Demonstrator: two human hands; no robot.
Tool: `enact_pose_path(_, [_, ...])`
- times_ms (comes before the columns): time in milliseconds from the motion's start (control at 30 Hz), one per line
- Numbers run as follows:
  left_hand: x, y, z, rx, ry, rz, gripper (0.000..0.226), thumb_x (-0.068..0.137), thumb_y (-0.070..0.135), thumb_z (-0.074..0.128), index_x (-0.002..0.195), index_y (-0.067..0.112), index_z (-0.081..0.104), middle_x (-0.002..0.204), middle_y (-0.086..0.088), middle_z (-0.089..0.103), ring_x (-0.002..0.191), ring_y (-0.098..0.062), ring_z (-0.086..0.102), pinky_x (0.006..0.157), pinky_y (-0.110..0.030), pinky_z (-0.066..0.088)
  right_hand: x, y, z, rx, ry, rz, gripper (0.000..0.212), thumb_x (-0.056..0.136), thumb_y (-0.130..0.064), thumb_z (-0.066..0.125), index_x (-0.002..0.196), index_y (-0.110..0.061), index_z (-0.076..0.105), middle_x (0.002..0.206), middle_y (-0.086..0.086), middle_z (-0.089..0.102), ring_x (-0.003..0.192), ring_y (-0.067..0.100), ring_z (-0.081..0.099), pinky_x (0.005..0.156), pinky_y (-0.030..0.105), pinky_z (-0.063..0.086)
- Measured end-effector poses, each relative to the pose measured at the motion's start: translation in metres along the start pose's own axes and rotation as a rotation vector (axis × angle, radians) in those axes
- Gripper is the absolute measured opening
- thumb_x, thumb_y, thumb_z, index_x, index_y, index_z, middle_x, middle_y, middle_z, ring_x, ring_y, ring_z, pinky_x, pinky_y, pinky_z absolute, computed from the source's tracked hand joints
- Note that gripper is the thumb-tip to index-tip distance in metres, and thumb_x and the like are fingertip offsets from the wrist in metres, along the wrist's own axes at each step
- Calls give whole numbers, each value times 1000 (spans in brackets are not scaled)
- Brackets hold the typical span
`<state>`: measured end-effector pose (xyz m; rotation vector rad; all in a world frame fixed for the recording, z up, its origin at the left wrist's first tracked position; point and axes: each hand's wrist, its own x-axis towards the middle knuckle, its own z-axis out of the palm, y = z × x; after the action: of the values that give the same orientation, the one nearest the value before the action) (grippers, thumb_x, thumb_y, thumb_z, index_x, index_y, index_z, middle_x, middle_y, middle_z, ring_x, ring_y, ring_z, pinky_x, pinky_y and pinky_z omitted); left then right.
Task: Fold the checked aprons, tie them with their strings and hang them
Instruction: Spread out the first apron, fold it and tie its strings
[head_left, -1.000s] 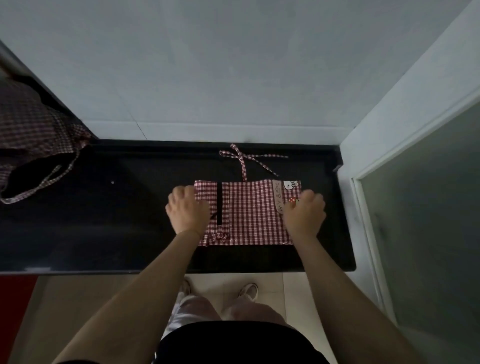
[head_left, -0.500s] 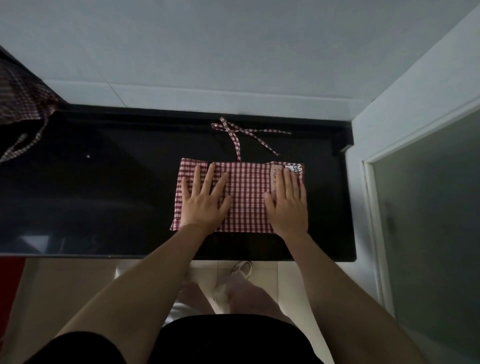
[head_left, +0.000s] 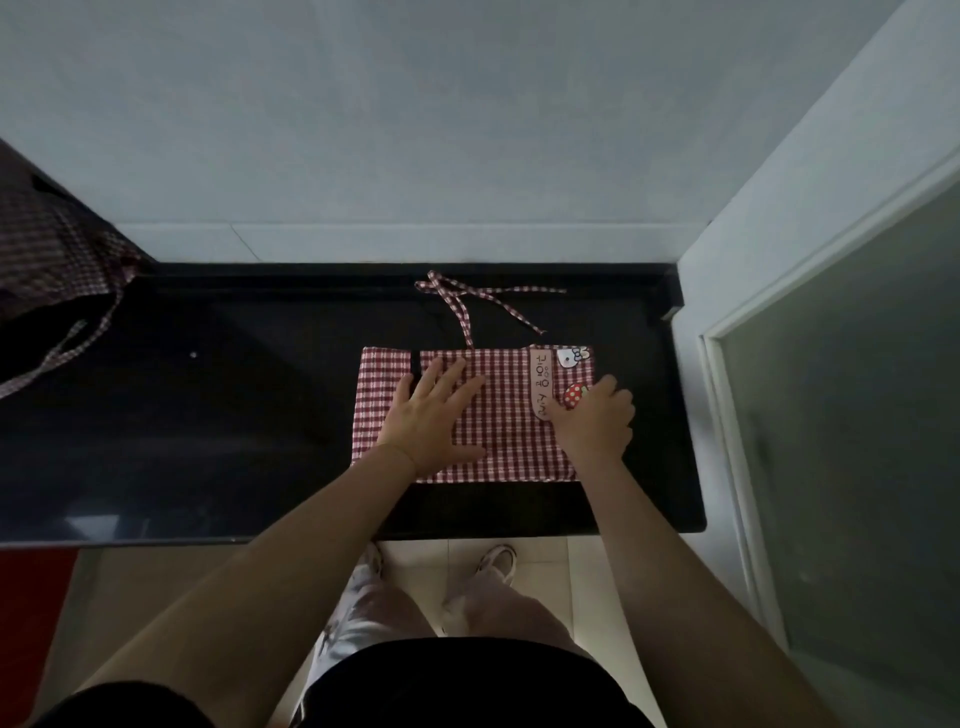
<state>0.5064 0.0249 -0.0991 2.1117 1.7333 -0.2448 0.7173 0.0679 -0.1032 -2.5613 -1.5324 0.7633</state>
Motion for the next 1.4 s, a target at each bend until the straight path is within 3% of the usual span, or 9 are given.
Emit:
enact_pose_path(400, [17,15,-6,105,-167,-71,134,60,75,73,151,39,-18,162,0,-22,149,-36,-9,114,-66,11,19,-3,-40,383,-447,286,45,80,-23,78,119,-11,59,112,10,63,98,25,62,83,38,51])
enact_pose_path(533, [20,17,-3,132,-193,-77,141,55,80,72,150,38,-23,161,-2,-25,148,-40,-12,112,-70,11,1,-13,-67,470,-590,124,36,83,-19,74,116,-11,62,110,7,68,98,22,65,89,38,51])
enact_pose_path(700, [24,24,-6,111,-176,-71,142,58,78,72,151,30,-23,162,-3,-21,149,-40,-6,112,-69,13,-33,-57,-73,431,-650,-100,42,84,-19,72,124,-13,58,105,2,68,89,15,65,62,25,47])
enact_pose_path(800, [11,5,-15,-117,-11,-81,125,64,69,75,156,29,0,164,-1,1,149,-32,7,116,-58,17,-43,-77,-62,396,-570,-117,34,88,-17,68,121,-16,57,101,0,62,82,11,60,61,25,45])
enact_pose_path(900, [-16,-31,-16,-273,266,-318,77,78,53,71,142,28,37,144,-10,34,130,-29,37,107,-49,39,-50,-88,-50,346,-473,-116,23,88,-14,65,110,-13,59,98,1,62,82,15,61,75,32,54])
enact_pose_path(1000, [-34,-55,-15,-479,80,-480,62,85,46,65,139,28,41,131,-10,39,113,-30,50,94,-45,49,-65,-107,-29,322,-433,-152,22,84,-13,63,105,-13,60,102,5,65,86,19,65,71,31,54])
enact_pose_path(1133, [-38,-67,-16,-709,-32,-362,69,86,35,69,146,27,37,128,-4,41,120,-26,45,102,-33,40,-94,-141,7,200,-415,-224,40,88,-22,66,125,-15,54,117,5,61,102,21,61,80,32,51])
enact_pose_path(1233, [-41,-80,-15,-770,-68,-305,67,78,40,70,139,30,45,124,-5,53,118,-24,50,102,-35,42,-108,-156,34,100,-397,-259,46,89,-23,67,130,-14,49,117,6,61,97,19,61,75,30,50])
enact_pose_path(1400, [-44,-94,-18,-1172,-27,-434,41,90,7,56,128,20,57,112,1,65,102,-18,63,96,-39,53,-115,-159,62,21,-418,-252,70,88,-33,70,144,-10,35,123,8,60,104,22,63,89,40,54])
